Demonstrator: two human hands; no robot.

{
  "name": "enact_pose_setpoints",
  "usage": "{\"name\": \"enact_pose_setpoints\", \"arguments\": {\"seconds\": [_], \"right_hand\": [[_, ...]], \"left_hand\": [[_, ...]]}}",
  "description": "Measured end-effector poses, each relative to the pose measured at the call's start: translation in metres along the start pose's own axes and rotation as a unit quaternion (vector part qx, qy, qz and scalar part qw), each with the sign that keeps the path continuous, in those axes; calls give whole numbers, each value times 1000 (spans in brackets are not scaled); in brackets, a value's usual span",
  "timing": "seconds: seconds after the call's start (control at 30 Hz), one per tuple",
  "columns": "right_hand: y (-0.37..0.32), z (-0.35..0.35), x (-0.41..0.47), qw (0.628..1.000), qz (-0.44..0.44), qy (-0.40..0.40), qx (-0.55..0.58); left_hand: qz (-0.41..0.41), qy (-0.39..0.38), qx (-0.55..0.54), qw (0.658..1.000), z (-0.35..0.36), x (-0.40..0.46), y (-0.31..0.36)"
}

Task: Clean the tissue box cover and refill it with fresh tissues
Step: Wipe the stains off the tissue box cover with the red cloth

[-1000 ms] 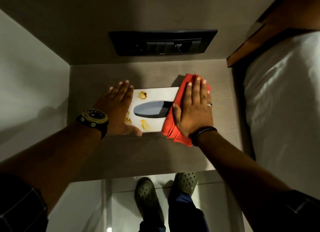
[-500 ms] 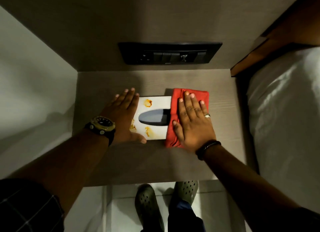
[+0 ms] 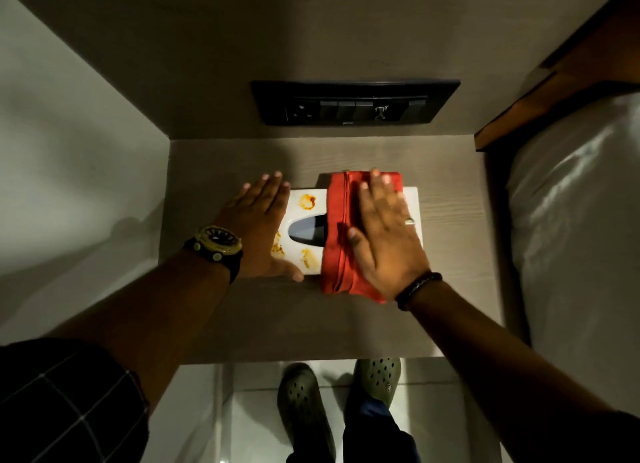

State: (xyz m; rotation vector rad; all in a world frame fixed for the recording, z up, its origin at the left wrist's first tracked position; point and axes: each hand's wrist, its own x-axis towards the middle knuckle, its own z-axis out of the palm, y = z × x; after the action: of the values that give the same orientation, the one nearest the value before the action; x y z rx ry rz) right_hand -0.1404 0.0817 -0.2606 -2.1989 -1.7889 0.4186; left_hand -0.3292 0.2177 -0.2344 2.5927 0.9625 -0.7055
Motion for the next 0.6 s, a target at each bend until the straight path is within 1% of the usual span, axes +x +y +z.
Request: {"name": "enact_pose_setpoints", "arguments": {"seconds": [0.07, 0.13, 0.2, 0.23, 0.33, 0.4, 0.43, 0.5, 0.6], "right_hand": [[21, -7, -7, 996, 79, 39, 26], [42, -11, -16, 992, 121, 32, 11], [54, -8, -23, 994, 106, 5, -3], [58, -6, -25, 995, 97, -2, 1], [65, 1, -25, 994, 97, -1, 49], [65, 5, -27, 991, 104, 5, 81], [66, 6, -27, 990, 108, 10, 93], [65, 7, -28, 989, 110, 7, 96], [63, 3, -25, 992, 111, -6, 52]], "left_hand": [[0, -9, 4, 1000, -1, 0, -1], [-2, -25, 13, 1000, -4, -1, -1], [-7, -11, 10, 1000, -8, -5, 3], [2, 15, -1, 1000, -11, -7, 11], [91, 103, -32, 990, -19, -3, 61], [146, 120, -9, 982, -12, 6, 102], [157, 124, 5, 980, -5, 13, 116], [149, 119, 18, 981, 8, 20, 127], [145, 147, 24, 978, 24, 25, 117]]}}
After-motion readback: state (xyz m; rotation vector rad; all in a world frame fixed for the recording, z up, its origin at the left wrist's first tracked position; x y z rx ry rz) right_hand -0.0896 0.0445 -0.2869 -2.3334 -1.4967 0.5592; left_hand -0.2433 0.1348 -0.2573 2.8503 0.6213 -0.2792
